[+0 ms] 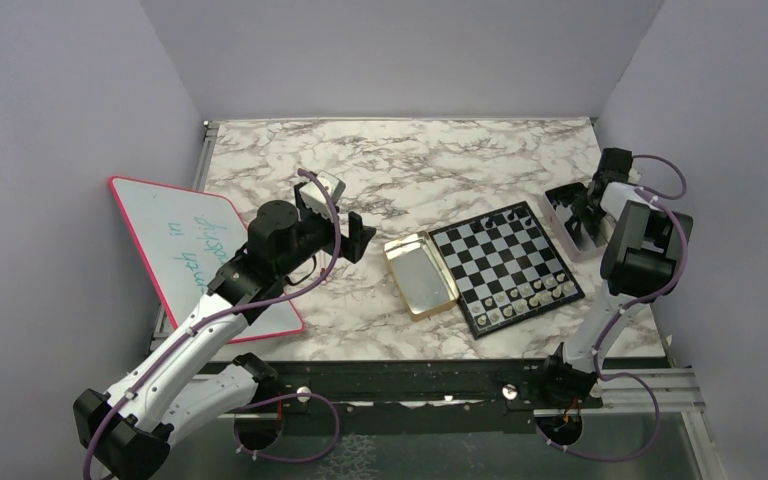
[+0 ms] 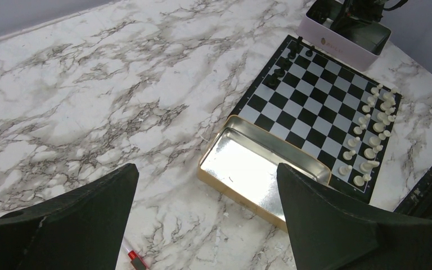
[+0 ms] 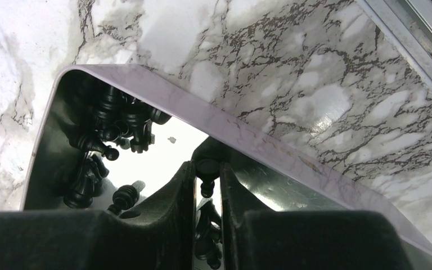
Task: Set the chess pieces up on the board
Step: Pick up the chess piece from the storage box.
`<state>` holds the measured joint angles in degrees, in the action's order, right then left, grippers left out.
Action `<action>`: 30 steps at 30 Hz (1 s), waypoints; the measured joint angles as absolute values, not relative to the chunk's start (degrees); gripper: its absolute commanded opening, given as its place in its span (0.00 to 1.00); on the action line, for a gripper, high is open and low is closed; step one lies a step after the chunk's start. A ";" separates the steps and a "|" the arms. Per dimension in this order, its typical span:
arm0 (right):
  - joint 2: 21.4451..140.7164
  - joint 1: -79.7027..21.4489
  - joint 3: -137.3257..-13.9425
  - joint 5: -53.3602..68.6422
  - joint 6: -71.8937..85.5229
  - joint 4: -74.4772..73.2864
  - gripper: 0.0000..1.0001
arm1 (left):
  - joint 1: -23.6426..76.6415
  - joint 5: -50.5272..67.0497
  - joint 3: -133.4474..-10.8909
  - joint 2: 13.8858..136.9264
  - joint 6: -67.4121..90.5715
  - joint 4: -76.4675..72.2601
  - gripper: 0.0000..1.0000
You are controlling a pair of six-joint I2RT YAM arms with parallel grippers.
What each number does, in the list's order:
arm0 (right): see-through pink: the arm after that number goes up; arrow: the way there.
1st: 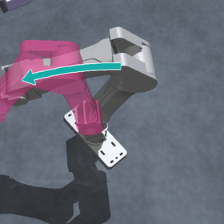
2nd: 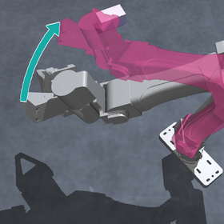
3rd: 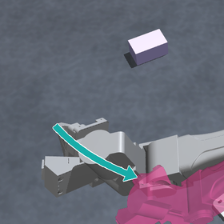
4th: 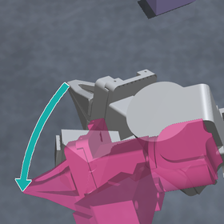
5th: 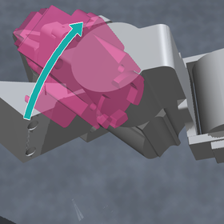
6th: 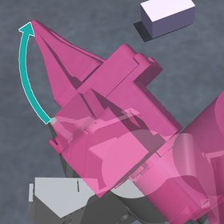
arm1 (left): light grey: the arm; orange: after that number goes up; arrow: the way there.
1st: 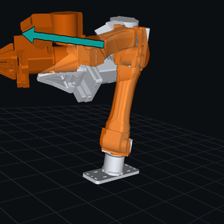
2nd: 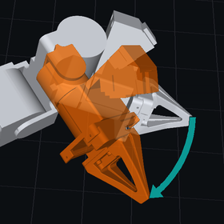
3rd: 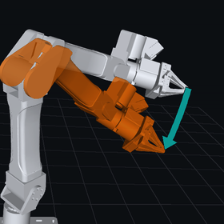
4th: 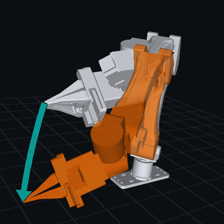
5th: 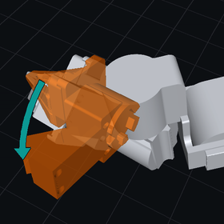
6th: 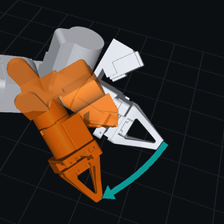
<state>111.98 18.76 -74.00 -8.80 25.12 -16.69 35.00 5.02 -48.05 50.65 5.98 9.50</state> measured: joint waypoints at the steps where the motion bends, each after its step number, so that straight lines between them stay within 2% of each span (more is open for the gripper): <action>1: 111.81 18.76 -73.97 -8.78 25.23 -16.97 0.14 | 35.00 5.02 -48.05 50.65 5.96 9.50 0.93; 14: 99.53 18.76 -73.97 -7.35 27.92 -19.62 0.13 | 35.00 4.29 -47.11 50.15 6.17 9.06 0.87; 24: 91.11 17.85 -70.08 2.81 32.64 -19.07 0.13 | 35.00 3.70 -47.31 50.72 10.87 7.40 0.79; 30: 84.47 14.63 -63.53 8.84 38.11 -15.55 0.13 | 35.03 4.84 -50.28 53.12 16.62 6.55 0.72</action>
<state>84.47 14.63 -63.53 8.84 38.11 -15.55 35.03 4.84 -50.28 53.12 16.62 6.55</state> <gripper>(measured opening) 0.210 0.763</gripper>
